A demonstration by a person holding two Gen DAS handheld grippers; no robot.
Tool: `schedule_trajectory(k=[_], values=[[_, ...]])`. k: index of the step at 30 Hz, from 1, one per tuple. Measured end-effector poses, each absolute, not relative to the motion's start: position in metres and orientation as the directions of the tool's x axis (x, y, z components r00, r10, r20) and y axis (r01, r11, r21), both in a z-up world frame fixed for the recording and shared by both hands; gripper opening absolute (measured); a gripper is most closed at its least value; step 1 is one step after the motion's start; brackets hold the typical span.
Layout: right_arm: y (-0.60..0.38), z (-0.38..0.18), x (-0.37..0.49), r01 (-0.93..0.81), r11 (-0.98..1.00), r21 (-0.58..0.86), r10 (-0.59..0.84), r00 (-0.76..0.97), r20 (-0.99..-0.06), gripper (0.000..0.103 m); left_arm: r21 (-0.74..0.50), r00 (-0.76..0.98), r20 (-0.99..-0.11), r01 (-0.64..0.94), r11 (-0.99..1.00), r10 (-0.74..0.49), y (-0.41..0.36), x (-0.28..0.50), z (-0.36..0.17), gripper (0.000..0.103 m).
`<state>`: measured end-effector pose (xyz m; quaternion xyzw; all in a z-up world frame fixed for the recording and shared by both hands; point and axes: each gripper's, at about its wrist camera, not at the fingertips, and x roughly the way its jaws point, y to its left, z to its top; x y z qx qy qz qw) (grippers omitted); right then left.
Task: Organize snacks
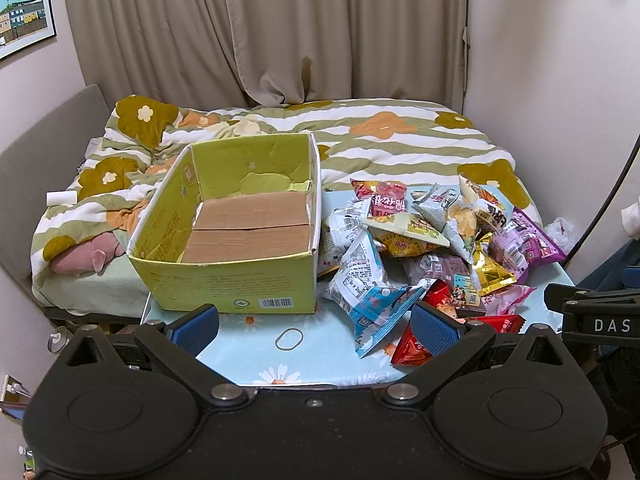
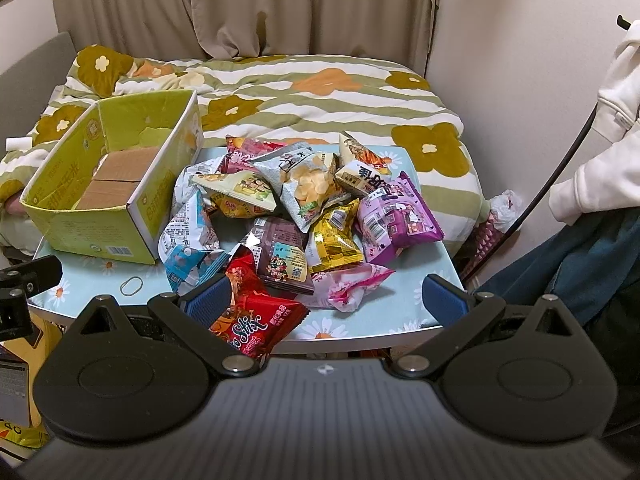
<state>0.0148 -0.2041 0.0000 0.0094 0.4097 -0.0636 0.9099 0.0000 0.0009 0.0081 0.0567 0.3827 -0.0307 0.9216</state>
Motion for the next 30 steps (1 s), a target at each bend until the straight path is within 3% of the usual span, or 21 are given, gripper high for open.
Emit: schedule_trajectory(k=[30], values=[[-0.2059,-0.0054,0.0136,0.124,0.992,-0.034,-0.108,0.659,-0.744,0.103,0.081,0.707,-0.707,0.100,0.992,-0.014,0.0008,0.0000,0.0087,0.103]])
